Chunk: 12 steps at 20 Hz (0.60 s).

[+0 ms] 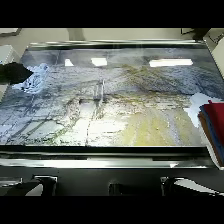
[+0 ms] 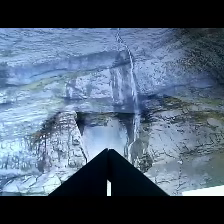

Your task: Fold the clothes and pants, and hang the long-sleeved shirts on hangers.

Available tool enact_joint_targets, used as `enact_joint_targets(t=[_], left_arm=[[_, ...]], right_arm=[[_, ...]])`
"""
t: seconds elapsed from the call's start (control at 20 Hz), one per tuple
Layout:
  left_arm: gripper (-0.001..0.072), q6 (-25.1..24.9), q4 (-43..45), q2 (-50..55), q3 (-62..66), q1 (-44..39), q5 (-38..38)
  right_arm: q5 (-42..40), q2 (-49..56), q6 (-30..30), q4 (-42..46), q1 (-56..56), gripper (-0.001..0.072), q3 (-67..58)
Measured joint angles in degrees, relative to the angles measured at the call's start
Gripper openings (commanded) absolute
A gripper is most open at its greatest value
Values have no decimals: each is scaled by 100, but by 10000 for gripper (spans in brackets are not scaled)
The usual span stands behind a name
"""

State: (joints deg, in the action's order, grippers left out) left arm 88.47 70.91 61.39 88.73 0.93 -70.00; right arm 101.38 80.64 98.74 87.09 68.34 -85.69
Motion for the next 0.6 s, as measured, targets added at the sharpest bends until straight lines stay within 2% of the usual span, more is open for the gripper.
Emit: enact_joint_targets(t=[0.05, 0.1, 0.15, 0.2, 0.25, 0.35, 0.5, 0.6], left_arm=[[25, 0, -7, 0, 0, 0, 39], [25, 2, -15, 0, 0, 0, 76], [25, 2, -24, 0, 0, 0, 105], [25, 2, -26, 0, 0, -2, 118], [25, 2, -31, 0, 0, -2, 149], [24, 2, -55, 0, 0, -2, 240], [22, -122, -334, 2, 22, -79, 824], [22, -411, -52, 63, 46, -352, 1589]], right_arm=[[-109, -11, -13, 83, 0, 57, 166], [-223, -20, -17, 149, 0, 182, 306], [-306, -26, -24, 212, 0, 412, 398], [-367, -31, -37, 254, 2, 603, 466], [-452, -31, -76, 271, 2, 632, 490], [-645, -35, -219, 48, 2, 632, 306], [-1467, -52, -629, -1132, -140, 628, -610], [-2264, -101, -1145, -1888, -645, 628, -1403]])
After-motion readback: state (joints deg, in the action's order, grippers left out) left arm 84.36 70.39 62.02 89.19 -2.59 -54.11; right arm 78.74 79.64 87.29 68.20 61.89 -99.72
